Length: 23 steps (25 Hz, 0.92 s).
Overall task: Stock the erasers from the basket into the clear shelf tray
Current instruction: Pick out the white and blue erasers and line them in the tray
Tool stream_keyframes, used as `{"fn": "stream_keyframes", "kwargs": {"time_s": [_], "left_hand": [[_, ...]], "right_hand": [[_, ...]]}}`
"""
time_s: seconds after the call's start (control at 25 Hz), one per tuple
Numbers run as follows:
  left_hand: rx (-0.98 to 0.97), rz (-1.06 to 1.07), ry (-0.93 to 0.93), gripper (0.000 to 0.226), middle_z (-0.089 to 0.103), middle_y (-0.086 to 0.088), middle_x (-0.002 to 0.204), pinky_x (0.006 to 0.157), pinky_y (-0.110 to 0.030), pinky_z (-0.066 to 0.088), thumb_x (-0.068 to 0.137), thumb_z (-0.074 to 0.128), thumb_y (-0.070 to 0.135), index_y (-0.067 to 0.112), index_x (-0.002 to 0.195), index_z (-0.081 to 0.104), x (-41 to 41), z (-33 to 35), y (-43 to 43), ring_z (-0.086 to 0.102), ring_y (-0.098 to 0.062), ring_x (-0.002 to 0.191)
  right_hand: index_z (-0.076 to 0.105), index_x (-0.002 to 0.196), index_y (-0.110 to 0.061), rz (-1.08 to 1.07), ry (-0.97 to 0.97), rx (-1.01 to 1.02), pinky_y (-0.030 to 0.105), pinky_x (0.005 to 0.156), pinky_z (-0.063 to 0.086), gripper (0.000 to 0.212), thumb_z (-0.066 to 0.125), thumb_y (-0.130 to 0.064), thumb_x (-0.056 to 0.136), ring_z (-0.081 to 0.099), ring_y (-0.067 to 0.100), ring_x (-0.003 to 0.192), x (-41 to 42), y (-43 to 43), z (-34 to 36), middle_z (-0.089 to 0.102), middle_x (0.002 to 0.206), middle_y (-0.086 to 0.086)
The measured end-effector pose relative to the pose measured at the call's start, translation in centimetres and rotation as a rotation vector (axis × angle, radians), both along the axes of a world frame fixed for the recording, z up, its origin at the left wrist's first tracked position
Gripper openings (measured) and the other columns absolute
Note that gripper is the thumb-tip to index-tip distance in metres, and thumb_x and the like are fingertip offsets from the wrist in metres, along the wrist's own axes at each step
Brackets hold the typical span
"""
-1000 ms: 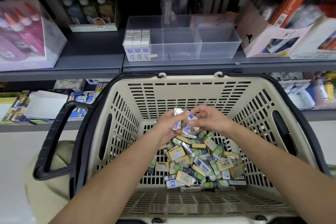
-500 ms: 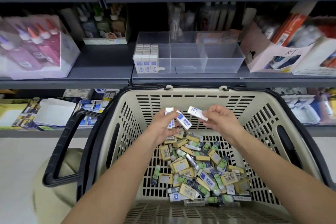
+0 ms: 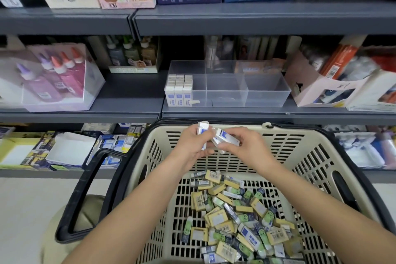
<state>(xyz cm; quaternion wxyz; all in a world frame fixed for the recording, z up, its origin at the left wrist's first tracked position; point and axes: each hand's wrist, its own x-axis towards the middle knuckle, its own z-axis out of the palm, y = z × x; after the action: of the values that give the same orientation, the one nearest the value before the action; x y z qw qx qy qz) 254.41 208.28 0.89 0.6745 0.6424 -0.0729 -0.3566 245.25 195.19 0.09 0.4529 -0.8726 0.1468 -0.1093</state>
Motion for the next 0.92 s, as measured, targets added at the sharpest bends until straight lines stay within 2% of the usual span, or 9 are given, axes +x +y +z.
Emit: {"fn": "stream_keyframes", "kwargs": {"time_s": [0.12, 0.24, 0.32, 0.4, 0.48, 0.52, 0.56, 0.68, 0.92], "left_hand": [[0.023, 0.027, -0.137, 0.010, 0.068, -0.001, 0.082, 0.049, -0.018, 0.049, 0.088, 0.062, 0.012, 0.013, 0.098, 0.059, 0.9, 1.4, 0.7, 0.064, -0.003, 0.059], [-0.021, 0.111, -0.243, 0.007, 0.068, -0.002, 0.083, 0.050, -0.018, 0.050, 0.089, 0.062, 0.012, 0.015, 0.095, 0.060, 3.4, 3.2, 1.5, 0.066, -0.004, 0.063], [-0.035, 0.168, -0.278, 0.006, 0.069, -0.004, 0.088, 0.052, -0.018, 0.050, 0.089, 0.062, 0.015, 0.016, 0.094, 0.059, 5.5, 4.1, 1.8, 0.067, -0.008, 0.070], [-0.027, 0.228, -0.312, 0.008, 0.068, -0.003, 0.090, 0.053, -0.019, 0.051, 0.090, 0.061, 0.016, 0.016, 0.097, 0.058, 7.2, 4.2, 2.0, 0.066, -0.008, 0.074], [-0.016, 0.299, -0.337, 0.011, 0.066, -0.001, 0.088, 0.052, -0.018, 0.051, 0.090, 0.060, 0.016, 0.015, 0.101, 0.058, 8.2, 3.5, 2.0, 0.066, -0.005, 0.070], [-0.013, 0.330, -0.339, 0.010, 0.066, 0.001, 0.086, 0.052, -0.018, 0.051, 0.090, 0.060, 0.015, 0.017, 0.100, 0.059, 8.5, 3.0, 2.1, 0.066, -0.003, 0.067], [-0.013, 0.349, -0.335, 0.009, 0.067, 0.002, 0.085, 0.052, -0.019, 0.051, 0.090, 0.061, 0.015, 0.019, 0.098, 0.059, 8.7, 2.5, 2.2, 0.066, -0.002, 0.065], [-0.035, 0.372, -0.310, 0.010, 0.068, 0.001, 0.085, 0.051, -0.018, 0.051, 0.089, 0.061, 0.014, 0.023, 0.094, 0.059, 9.1, 1.4, 2.3, 0.068, -0.004, 0.066], [-0.036, 0.344, -0.333, 0.010, 0.068, 0.003, 0.081, 0.049, -0.017, 0.049, 0.089, 0.061, 0.013, 0.022, 0.092, 0.059, 9.4, 1.2, 2.1, 0.067, -0.004, 0.065]], "right_hand": [[0.068, 0.107, -0.018, 0.063, -0.037, -0.264, 0.025, 0.079, 0.042, 0.027, 0.062, -0.034, 0.086, 0.054, 0.011, 0.088, 1.3, 0.2, 1.6, 0.058, 0.095, -0.003], [0.064, 0.099, -0.015, 0.136, -0.049, -0.431, 0.030, 0.076, 0.041, 0.022, 0.049, -0.031, 0.093, 0.051, 0.017, 0.083, 3.6, 0.0, 3.8, 0.051, 0.088, 0.000], [0.061, 0.098, -0.013, 0.111, -0.094, -0.409, 0.028, 0.074, 0.040, 0.016, 0.053, -0.025, 0.092, 0.053, 0.018, 0.078, 5.5, -0.3, 5.2, 0.056, 0.084, 0.001], [0.058, 0.096, -0.016, 0.036, -0.145, -0.305, 0.020, 0.070, 0.041, 0.008, 0.058, -0.019, 0.088, 0.054, 0.010, 0.070, 7.5, -0.7, 6.3, 0.058, 0.077, -0.006], [0.055, 0.089, -0.025, -0.040, -0.165, -0.244, 0.015, 0.065, 0.042, 0.011, 0.060, -0.017, 0.084, 0.053, 0.000, 0.061, 9.5, -1.3, 7.2, 0.057, 0.071, -0.015], [0.054, 0.087, -0.028, -0.074, -0.159, -0.259, 0.017, 0.065, 0.044, 0.012, 0.060, -0.018, 0.083, 0.053, -0.002, 0.060, 10.5, -1.6, 7.5, 0.058, 0.070, -0.017], [0.054, 0.087, -0.031, -0.100, -0.135, -0.304, 0.021, 0.068, 0.047, 0.012, 0.060, -0.022, 0.083, 0.055, -0.001, 0.063, 11.4, -2.0, 7.8, 0.058, 0.069, -0.018], [0.058, 0.090, -0.033, -0.068, 0.003, -0.453, 0.031, 0.074, 0.051, 0.006, 0.057, -0.032, 0.085, 0.062, 0.015, 0.082, 13.4, -2.6, 7.7, 0.062, 0.074, -0.014], [0.060, 0.096, -0.030, 0.080, 0.161, -0.482, 0.038, 0.093, 0.044, 0.014, 0.051, -0.039, 0.091, 0.062, 0.015, 0.094, 15.1, -2.1, 6.1, 0.067, 0.089, -0.014]]}}
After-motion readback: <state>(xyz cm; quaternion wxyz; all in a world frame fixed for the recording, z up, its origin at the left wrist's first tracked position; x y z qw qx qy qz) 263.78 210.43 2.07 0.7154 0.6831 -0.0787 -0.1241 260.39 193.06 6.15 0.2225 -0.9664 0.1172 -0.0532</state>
